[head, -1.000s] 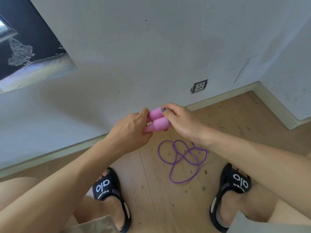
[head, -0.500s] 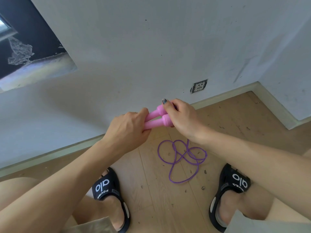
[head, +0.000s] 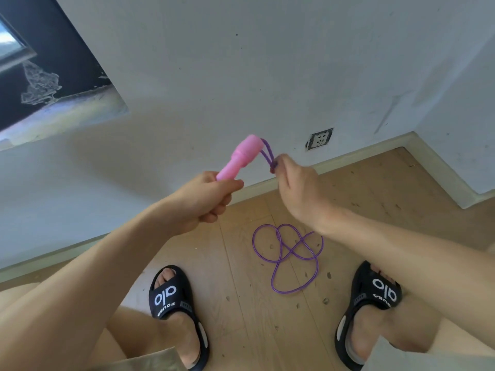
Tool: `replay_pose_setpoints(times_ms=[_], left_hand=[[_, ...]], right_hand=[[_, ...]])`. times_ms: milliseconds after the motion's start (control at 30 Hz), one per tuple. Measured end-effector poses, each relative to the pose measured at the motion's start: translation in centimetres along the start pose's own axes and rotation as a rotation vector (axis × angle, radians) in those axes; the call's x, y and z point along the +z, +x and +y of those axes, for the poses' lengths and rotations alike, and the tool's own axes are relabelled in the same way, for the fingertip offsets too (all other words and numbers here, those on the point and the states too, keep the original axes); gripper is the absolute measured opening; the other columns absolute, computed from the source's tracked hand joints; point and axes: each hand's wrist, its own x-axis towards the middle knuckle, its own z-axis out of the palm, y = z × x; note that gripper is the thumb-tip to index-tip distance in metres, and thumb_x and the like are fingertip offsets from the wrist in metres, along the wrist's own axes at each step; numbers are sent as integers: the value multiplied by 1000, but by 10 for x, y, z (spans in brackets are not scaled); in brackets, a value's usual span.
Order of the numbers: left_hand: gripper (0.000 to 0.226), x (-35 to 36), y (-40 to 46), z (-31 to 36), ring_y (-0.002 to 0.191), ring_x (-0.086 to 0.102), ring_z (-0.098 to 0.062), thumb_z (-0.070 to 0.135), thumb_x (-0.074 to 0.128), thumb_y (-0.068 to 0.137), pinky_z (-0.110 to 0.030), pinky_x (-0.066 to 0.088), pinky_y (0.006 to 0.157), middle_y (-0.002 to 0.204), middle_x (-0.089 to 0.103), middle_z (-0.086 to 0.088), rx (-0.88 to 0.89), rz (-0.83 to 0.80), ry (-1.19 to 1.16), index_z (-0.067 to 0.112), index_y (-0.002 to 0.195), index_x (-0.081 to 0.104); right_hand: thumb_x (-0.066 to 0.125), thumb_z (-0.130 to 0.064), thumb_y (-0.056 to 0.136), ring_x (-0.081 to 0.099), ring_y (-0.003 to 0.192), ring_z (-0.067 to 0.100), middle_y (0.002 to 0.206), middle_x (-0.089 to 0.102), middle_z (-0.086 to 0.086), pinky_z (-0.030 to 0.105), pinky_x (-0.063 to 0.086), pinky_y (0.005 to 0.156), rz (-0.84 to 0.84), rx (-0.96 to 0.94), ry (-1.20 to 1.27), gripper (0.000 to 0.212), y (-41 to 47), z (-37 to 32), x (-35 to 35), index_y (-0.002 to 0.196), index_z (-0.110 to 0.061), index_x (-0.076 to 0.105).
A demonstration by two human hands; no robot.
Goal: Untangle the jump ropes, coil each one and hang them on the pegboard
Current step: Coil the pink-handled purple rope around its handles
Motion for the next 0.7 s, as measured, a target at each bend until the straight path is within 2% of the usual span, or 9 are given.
replay_pose_setpoints(times_ms=[67, 133, 233, 333, 433, 533, 600, 667, 700], left_hand=[[13, 2, 4, -4, 48, 32, -9, 25, 58, 98, -22, 23, 42, 65, 42, 2, -14, 33, 30, 13, 95, 52], [13, 9, 11, -12, 50, 34, -12, 25, 57, 97, -23, 26, 45, 68, 43, -1, -39, 83, 128, 12, 96, 55], [15, 15, 21, -23, 53, 38, -18, 26, 56, 94, -24, 30, 47, 70, 46, -4, -49, 150, 315, 12, 92, 58], [17, 19, 26, -29, 55, 46, -21, 27, 52, 95, -25, 34, 47, 70, 51, -3, -30, 166, 486, 12, 88, 57], [21, 25, 25, -44, 75, 63, -31, 27, 48, 97, -33, 45, 60, 81, 64, -9, 144, 224, 928, 12, 83, 52], [18, 33, 22, -54, 87, 67, -35, 30, 46, 98, -36, 48, 66, 94, 67, -11, 273, 237, 1141, 17, 87, 42], [16, 38, 18, -57, 89, 67, -34, 32, 43, 100, -35, 43, 62, 98, 66, -9, 289, 247, 1253, 17, 96, 45], [24, 45, 16, -63, 90, 68, -32, 31, 38, 102, -34, 40, 60, 104, 65, -8, 351, 205, 1418, 15, 113, 52], [28, 49, 14, -65, 90, 68, -31, 30, 37, 101, -34, 41, 60, 106, 65, -8, 390, 160, 1501, 14, 119, 51]], right_hand=[[33, -25, 106, 51, 51, 29, 60, 51, 3, 32, 34, 47, -60, -126, -320, 22, -5, 0, 10, 102, -13, 52], [38, -16, 103, 48, 54, 29, 71, 62, 6, 29, 20, 45, -171, -186, -547, 12, -10, -6, 11, 103, -11, 50], [41, 4, 87, 52, 65, 31, 89, 68, 8, 32, 13, 45, -363, -268, -731, 24, -15, -16, -1, 106, -9, 49], [42, 5, 86, 54, 70, 29, 91, 66, 7, 32, 14, 45, -484, -377, -833, 24, -21, -28, -8, 103, -9, 53], [45, -5, 92, 59, 76, 29, 77, 54, 2, 31, 19, 47, -595, -393, -790, 14, -27, -32, -5, 89, -16, 53], [39, -27, 103, 55, 85, 27, 89, 57, 1, 32, 30, 63, -621, -326, -622, 27, -26, -33, -10, 102, -21, 65], [37, -35, 104, 48, 82, 19, 88, 54, 6, 32, 33, 67, -682, -247, -449, 32, -21, -34, -15, 93, -28, 66], [42, -37, 101, 56, 77, 15, 78, 62, -15, 32, 41, 64, -691, -208, -287, 33, -14, -36, -18, 79, -25, 63], [45, -36, 100, 56, 68, 6, 68, 58, -10, 25, 42, 60, -689, -187, -219, 31, -9, -36, -20, 80, -23, 65]])
